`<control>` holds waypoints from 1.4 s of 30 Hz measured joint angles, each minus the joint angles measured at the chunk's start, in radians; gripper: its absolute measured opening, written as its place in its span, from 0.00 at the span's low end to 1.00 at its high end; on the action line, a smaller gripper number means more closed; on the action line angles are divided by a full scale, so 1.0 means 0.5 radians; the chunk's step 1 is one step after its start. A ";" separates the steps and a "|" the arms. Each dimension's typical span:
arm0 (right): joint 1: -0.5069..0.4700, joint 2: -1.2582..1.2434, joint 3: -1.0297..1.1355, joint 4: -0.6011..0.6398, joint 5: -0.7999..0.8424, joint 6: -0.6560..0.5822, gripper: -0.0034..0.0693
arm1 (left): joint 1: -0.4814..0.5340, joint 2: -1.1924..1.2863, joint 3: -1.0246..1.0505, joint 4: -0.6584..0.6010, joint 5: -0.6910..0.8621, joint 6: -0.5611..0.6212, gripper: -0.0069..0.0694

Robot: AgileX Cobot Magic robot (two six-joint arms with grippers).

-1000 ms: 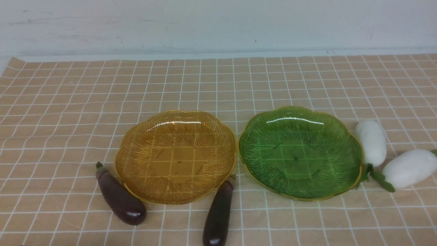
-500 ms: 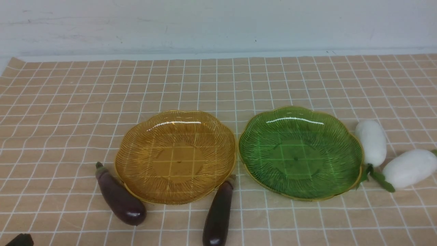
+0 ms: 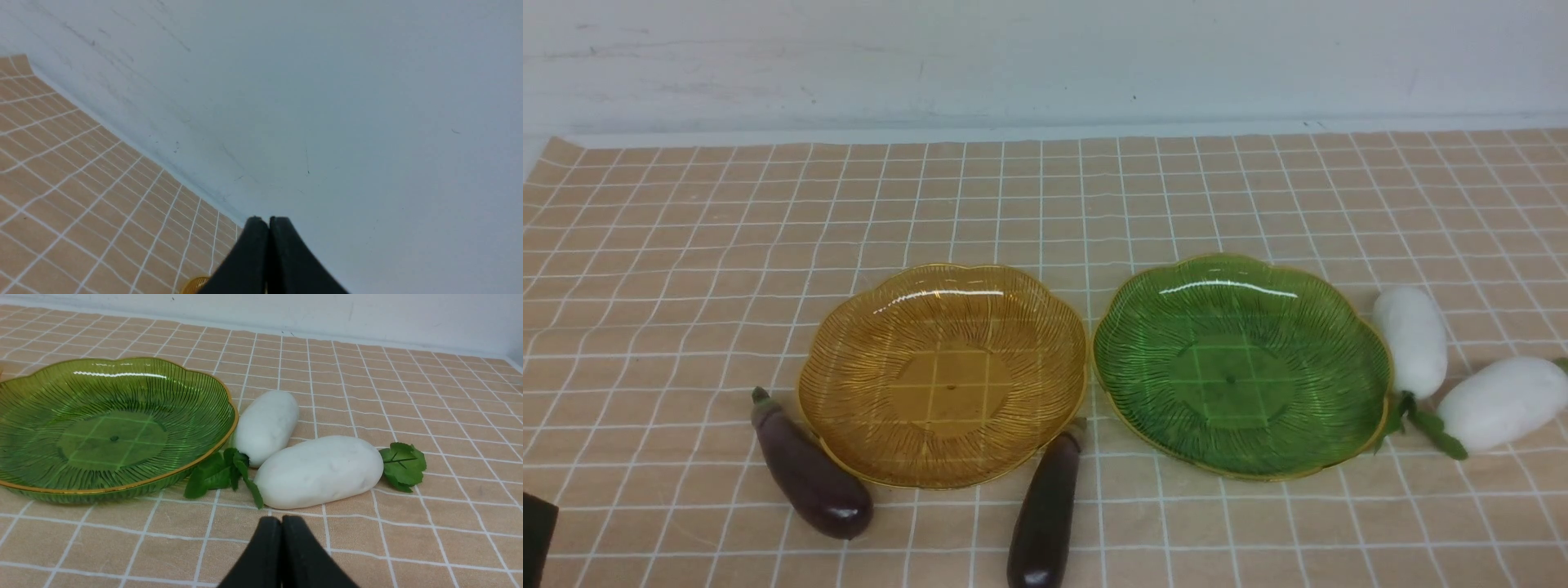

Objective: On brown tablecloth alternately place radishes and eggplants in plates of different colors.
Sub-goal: 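Pick up the eggplant and place it in the yellow plate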

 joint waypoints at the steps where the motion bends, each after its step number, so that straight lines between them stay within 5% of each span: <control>1: 0.000 0.000 0.002 0.028 -0.028 0.004 0.03 | 0.000 0.000 -0.045 0.010 0.036 0.008 0.07; 12: 0.000 0.000 0.008 1.283 -0.589 0.454 0.03 | 0.000 0.748 -0.820 0.328 1.318 0.326 0.07; 17: 0.000 0.000 0.008 1.564 -0.639 0.452 0.03 | 0.000 1.190 -1.010 0.501 1.706 0.327 0.07; 26: 0.000 0.000 0.005 1.662 -0.546 0.392 0.03 | 0.000 1.972 -1.396 0.688 1.857 0.278 0.07; 35: 0.000 0.074 -0.493 1.539 0.249 0.010 0.03 | 0.146 2.570 -1.855 0.755 2.060 0.258 0.07; 42: 0.000 0.609 -1.120 1.142 1.066 -0.079 0.03 | 0.244 2.951 -2.068 0.763 2.086 0.257 0.08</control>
